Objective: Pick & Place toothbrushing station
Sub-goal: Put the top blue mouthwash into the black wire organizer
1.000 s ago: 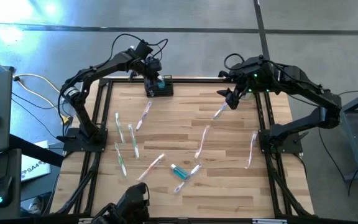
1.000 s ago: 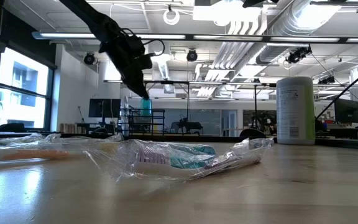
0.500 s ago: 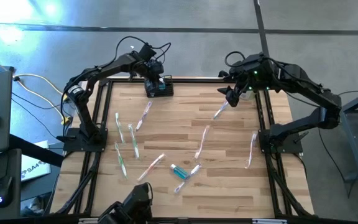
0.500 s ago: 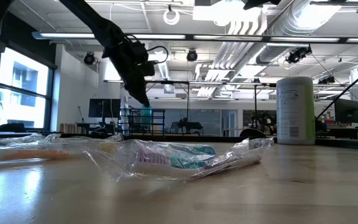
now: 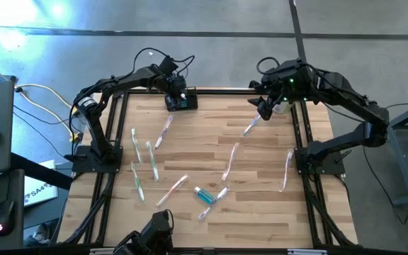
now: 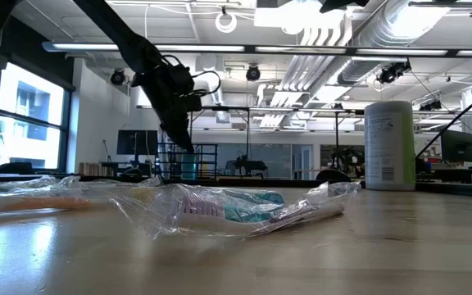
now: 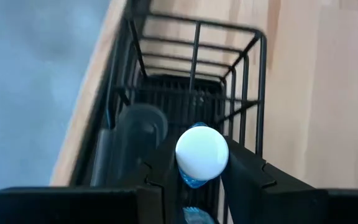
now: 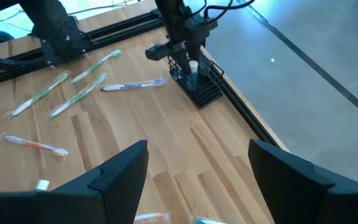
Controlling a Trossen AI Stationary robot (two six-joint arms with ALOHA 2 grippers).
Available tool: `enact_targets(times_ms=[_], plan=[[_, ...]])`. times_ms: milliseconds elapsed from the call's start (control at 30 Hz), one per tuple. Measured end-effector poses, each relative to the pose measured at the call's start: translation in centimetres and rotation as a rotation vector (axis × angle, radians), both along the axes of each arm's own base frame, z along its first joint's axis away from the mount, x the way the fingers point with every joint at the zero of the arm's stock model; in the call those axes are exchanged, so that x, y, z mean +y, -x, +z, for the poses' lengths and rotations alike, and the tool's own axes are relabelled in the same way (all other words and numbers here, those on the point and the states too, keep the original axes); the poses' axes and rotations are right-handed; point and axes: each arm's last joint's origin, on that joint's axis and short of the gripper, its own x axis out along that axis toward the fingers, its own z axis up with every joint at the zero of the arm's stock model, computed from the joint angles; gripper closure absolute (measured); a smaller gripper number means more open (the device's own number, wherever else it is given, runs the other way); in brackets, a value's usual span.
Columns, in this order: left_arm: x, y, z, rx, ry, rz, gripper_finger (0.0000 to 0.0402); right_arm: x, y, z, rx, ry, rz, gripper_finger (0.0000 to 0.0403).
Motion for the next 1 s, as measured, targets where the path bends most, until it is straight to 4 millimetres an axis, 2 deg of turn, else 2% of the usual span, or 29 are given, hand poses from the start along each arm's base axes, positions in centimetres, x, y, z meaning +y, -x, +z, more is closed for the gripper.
enact_targets(times_ms=[433,633,900,1000], plan=[[0.32,-0.25,0.28,-0.033,-0.044,-0.008,0.0309,-0.53,0.15,0.05,-0.016,-0.024,0.007,0.0132],[0.43,-0.36,-0.02,-0.030,-0.039,-0.010,0.0271,-0.53,0.14,0.05,-0.011,-0.013,0.016,0.0132],[0.51,-0.42,-0.21,-0.032,-0.028,-0.011,0.0306,-0.53,0.15,0.04,-0.007,-0.006,0.022,0.0132],[0.52,-0.43,-0.24,-0.032,-0.027,-0.009,0.0303,-0.53,0.15,0.04,-0.007,-0.005,0.023,0.0132]])
